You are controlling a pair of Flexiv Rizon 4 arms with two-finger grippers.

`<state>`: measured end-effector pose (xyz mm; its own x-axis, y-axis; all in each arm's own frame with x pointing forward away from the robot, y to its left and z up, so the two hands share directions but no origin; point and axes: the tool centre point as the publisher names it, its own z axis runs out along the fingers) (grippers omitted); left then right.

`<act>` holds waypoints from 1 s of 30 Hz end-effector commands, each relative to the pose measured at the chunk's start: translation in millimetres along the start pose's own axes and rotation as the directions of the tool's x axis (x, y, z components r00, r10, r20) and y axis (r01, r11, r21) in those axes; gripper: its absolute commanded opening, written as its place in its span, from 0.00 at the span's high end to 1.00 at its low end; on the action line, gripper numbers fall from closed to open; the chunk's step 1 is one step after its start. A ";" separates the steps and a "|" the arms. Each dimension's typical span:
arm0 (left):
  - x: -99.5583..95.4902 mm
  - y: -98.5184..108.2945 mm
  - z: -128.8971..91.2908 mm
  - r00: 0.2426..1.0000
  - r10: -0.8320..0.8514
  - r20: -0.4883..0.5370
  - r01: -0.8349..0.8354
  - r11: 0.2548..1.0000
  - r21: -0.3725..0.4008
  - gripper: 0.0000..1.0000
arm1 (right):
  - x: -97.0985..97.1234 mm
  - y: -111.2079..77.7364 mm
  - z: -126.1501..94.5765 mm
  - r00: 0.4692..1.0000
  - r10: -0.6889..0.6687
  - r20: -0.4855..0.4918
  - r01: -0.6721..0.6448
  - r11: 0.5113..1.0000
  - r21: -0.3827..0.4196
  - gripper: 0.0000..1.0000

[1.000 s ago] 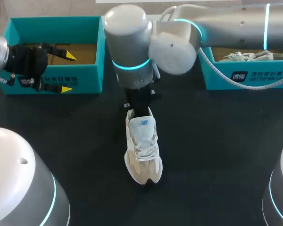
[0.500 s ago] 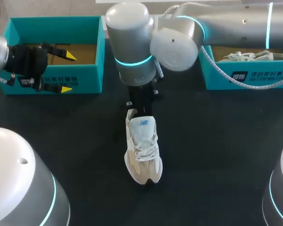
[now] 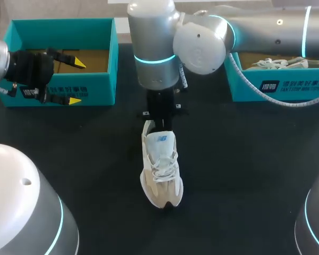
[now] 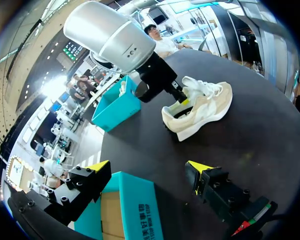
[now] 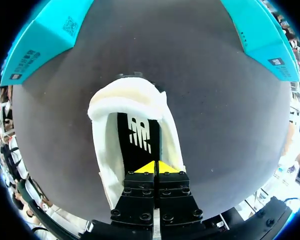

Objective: Take the shoe out of the shoebox, open the shoe tongue, remove and reinsert the insole, then place the shoe into the shoebox

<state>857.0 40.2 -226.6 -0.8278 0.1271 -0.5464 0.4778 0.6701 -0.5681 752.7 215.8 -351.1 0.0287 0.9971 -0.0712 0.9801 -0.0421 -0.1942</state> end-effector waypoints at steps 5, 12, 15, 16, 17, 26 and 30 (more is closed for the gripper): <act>-0.2 -0.2 0.1 1.000 0.001 -0.003 -0.001 1.000 -0.003 0.00 | 1.0 -3.9 -2.2 0.995 0.019 -0.096 -0.012 0.998 0.066 1.00; -0.2 -0.2 0.1 1.000 0.001 -0.003 -0.001 1.000 -0.003 0.00 | 8.8 -12.9 3.0 0.988 0.030 -0.153 -0.011 0.992 0.128 1.00; -0.2 -0.2 0.1 1.000 0.001 -0.003 -0.001 1.000 -0.003 0.00 | 10.3 -14.9 5.3 0.988 0.026 -0.155 -0.003 0.990 0.144 0.76; -0.2 -0.2 0.1 1.000 0.001 -0.003 -0.001 1.000 -0.003 0.00 | 10.5 -15.1 5.4 0.987 0.027 -0.157 -0.004 0.989 0.148 0.53; -0.2 -0.2 0.1 1.000 0.001 -0.003 -0.001 1.000 -0.003 0.00 | 11.1 -15.5 5.8 0.989 0.024 -0.147 -0.003 0.989 0.145 0.00; -0.2 -0.2 0.1 1.000 0.001 -0.003 -0.001 1.000 -0.003 0.00 | 20.3 -16.0 6.5 0.993 -0.005 -0.121 0.023 0.988 0.150 0.00; -0.2 -0.2 0.1 1.000 0.001 -0.003 -0.001 1.000 -0.003 0.00 | 24.9 -16.9 5.5 0.992 -0.032 -0.126 0.051 0.988 0.149 0.00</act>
<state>856.9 40.2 -226.6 -0.8278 0.1272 -0.5464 0.4779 0.6700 -0.5681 734.0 235.2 -353.3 0.0322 0.9977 0.0603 0.9417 -0.0101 -0.3363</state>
